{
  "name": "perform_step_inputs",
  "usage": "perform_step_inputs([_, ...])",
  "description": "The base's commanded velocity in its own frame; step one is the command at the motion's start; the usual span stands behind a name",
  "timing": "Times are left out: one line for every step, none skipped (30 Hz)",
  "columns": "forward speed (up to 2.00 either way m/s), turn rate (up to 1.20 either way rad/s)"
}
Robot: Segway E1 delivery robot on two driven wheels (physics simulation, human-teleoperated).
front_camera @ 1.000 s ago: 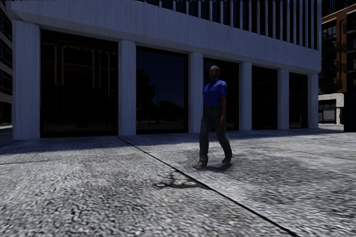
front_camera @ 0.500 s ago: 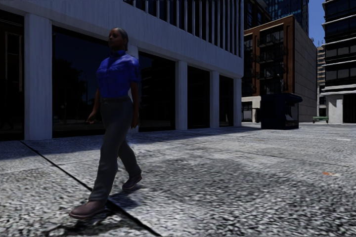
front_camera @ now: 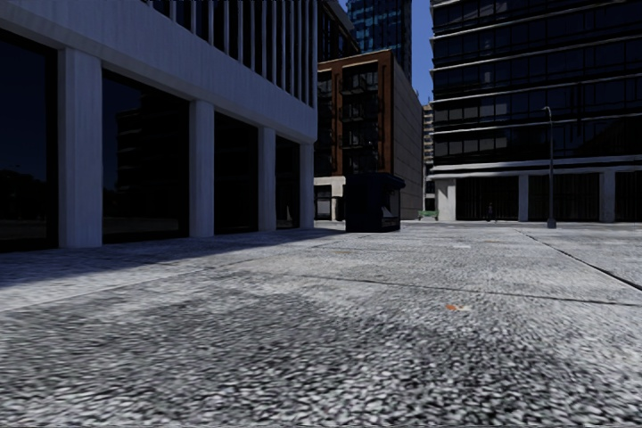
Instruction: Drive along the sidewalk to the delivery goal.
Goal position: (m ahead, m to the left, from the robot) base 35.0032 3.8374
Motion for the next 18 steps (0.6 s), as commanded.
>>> perform_step_inputs([0.68,-0.77])
perform_step_inputs([0.69,-0.69])
perform_step_inputs([0.77,0.0])
perform_step_inputs([1.57,0.0])
perform_step_inputs([2.0,0.0])
perform_step_inputs([2.0,0.0])
perform_step_inputs([2.0,0.0])
perform_step_inputs([2.0,0.0])
perform_step_inputs([2.0,0.0])
perform_step_inputs([2.0,0.0])
perform_step_inputs([2.0,0.0])
perform_step_inputs([2.0,0.0])
perform_step_inputs([2.0,0.0])
perform_step_inputs([2.0,0.0])
perform_step_inputs([2.0,0.0])
perform_step_inputs([2.0,0.0])
perform_step_inputs([2.0,0.0])
perform_step_inputs([2.0,0.0])
